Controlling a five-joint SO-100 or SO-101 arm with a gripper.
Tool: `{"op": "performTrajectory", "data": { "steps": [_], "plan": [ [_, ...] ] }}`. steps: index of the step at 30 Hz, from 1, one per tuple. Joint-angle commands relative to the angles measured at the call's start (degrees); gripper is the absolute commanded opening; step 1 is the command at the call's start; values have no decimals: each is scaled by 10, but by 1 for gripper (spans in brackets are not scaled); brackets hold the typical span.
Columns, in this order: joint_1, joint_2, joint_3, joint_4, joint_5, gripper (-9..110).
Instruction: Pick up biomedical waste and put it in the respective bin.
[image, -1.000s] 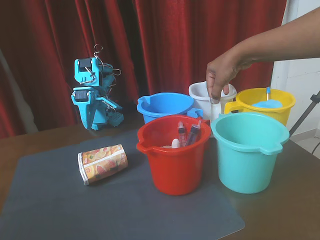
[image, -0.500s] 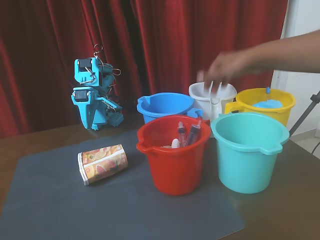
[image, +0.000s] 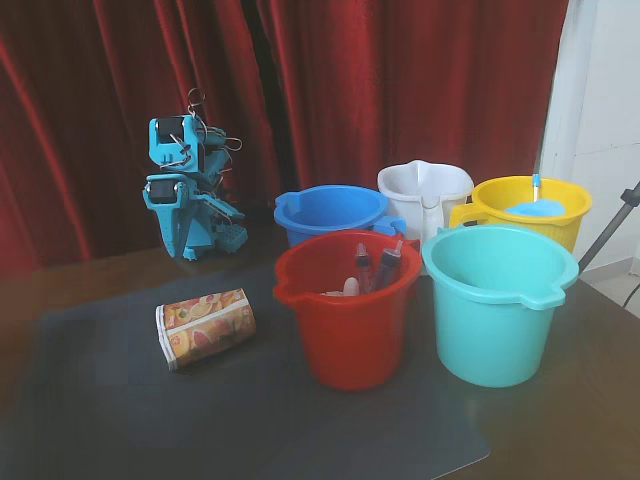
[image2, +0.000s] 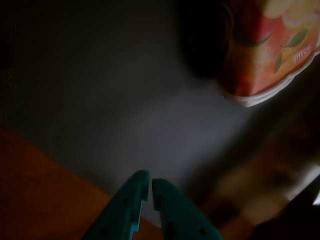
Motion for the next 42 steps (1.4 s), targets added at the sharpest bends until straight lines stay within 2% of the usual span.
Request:
{"op": "performTrajectory", "data": {
  "steps": [1, 11, 17, 20, 22, 24, 26, 31, 35, 37, 40, 42],
  "plan": [
    [0, 1, -4, -4, -3, 0],
    [1, 1, -4, -22, -2, 0],
    [-47, -4, -4, -358, -4, 1],
    [-76, -47, -51, -378, -2, 5],
    [-83, -118, -125, -338, -2, 13],
    [-112, -269, -283, -242, 3, 19],
    [-133, -461, -486, -105, 4, 19],
    [-140, -797, -854, 174, -2, 20],
    [-137, -954, -1063, 323, 0, 24],
    [-134, -992, -1119, 365, 2, 35],
    [-132, -1005, -1113, 374, 2, 59],
    [-131, -1005, -1100, 369, 2, 70]
  ]
}}
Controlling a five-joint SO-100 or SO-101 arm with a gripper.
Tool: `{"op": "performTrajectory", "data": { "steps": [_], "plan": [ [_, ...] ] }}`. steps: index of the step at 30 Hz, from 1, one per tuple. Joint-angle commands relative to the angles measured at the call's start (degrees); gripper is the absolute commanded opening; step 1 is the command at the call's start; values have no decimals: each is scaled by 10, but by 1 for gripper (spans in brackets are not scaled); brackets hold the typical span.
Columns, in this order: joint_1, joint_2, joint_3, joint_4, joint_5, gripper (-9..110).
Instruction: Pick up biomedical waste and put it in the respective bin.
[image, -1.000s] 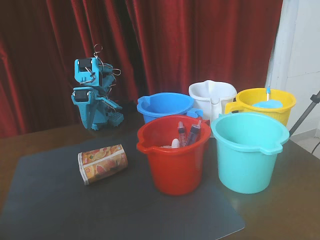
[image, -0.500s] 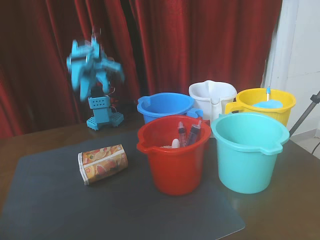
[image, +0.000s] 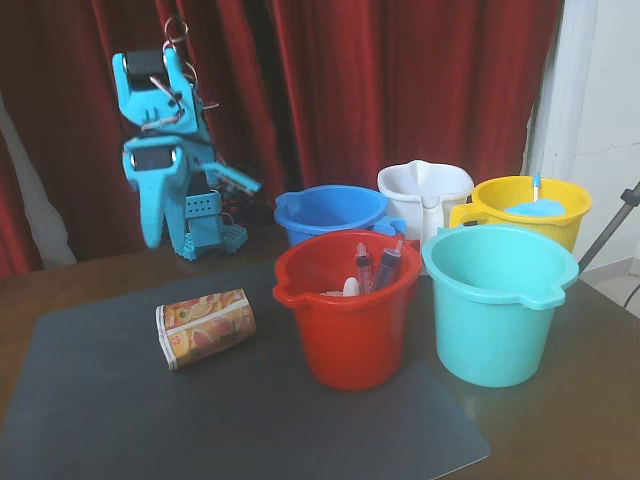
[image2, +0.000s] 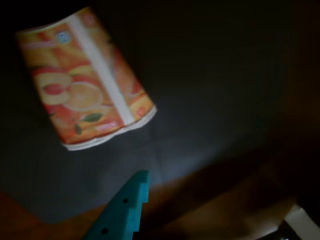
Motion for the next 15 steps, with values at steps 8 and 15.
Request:
{"op": "performTrajectory", "data": {
  "steps": [8, 15],
  "plan": [
    [9, 19, 99, 198, -62, 88],
    [91, 98, 222, 197, -144, 89]
  ]
}}
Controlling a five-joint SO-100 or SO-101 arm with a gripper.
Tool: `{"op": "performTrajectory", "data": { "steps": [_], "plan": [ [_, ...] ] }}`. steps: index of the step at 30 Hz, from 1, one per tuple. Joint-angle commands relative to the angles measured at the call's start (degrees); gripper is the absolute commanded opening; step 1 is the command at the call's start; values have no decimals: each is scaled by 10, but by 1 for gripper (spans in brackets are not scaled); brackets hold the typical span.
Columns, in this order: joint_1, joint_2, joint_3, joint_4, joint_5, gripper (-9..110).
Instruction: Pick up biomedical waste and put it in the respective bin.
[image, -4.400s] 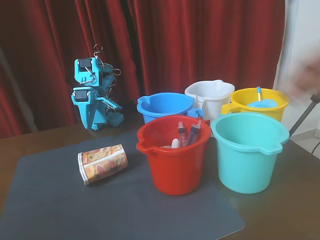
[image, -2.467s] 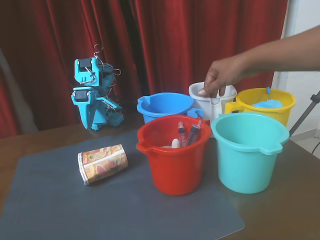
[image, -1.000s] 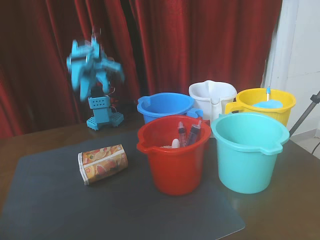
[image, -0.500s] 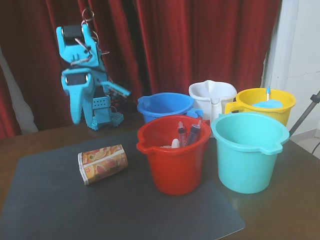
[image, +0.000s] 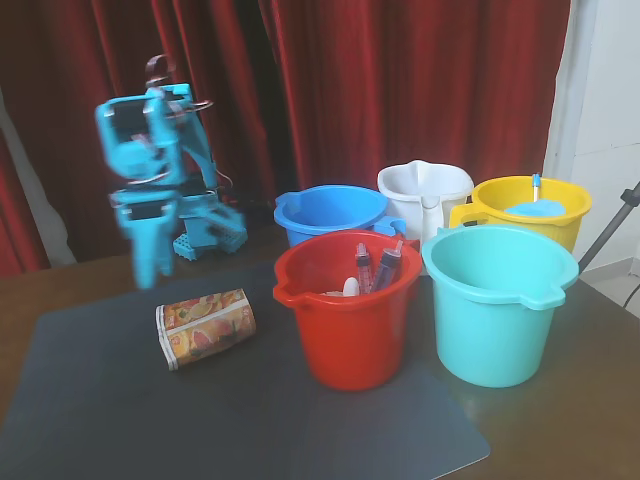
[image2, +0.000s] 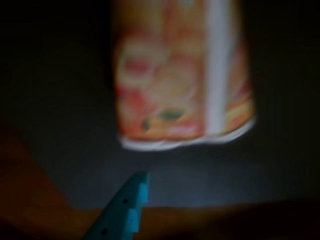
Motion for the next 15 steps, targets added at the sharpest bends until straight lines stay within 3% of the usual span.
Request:
{"op": "performTrajectory", "data": {
  "steps": [1, 8, 15],
  "plan": [
    [18, 90, 32, 197, -23, 89],
    [14, 190, 89, 197, -19, 88],
    [-40, 130, 64, 185, -15, 89]
  ]
}}
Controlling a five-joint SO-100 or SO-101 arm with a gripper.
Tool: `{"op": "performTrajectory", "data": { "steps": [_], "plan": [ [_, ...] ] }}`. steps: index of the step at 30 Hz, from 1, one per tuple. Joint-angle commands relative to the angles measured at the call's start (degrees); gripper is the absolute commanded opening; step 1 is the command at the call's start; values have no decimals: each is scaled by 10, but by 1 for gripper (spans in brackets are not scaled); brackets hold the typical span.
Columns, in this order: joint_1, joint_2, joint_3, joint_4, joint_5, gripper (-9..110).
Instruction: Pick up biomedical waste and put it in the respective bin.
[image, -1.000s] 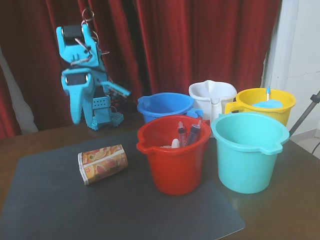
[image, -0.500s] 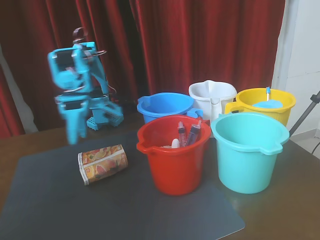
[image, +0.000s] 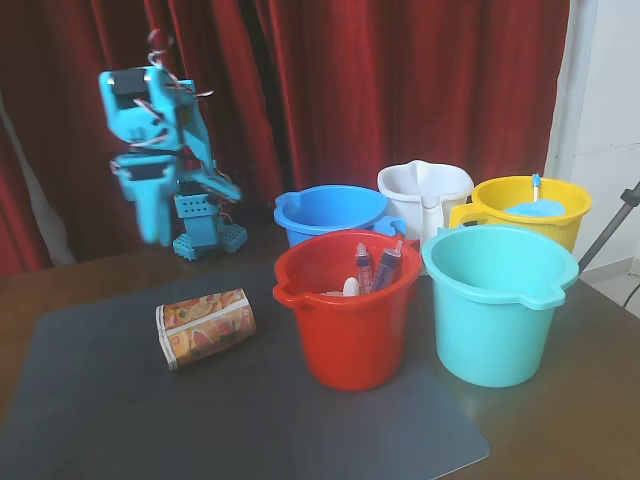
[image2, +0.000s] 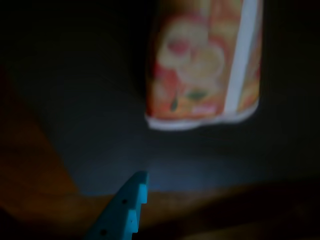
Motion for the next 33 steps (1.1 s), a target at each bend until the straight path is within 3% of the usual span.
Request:
{"op": "performTrajectory", "data": {
  "steps": [1, 21, 28, 33],
  "plan": [
    [-9, -13, -29, 181, 9, 89],
    [-47, -171, -81, 52, 33, 91],
    [-48, -303, -210, 59, 33, 79],
    [-42, -367, -225, 54, 28, 91]
  ]
}}
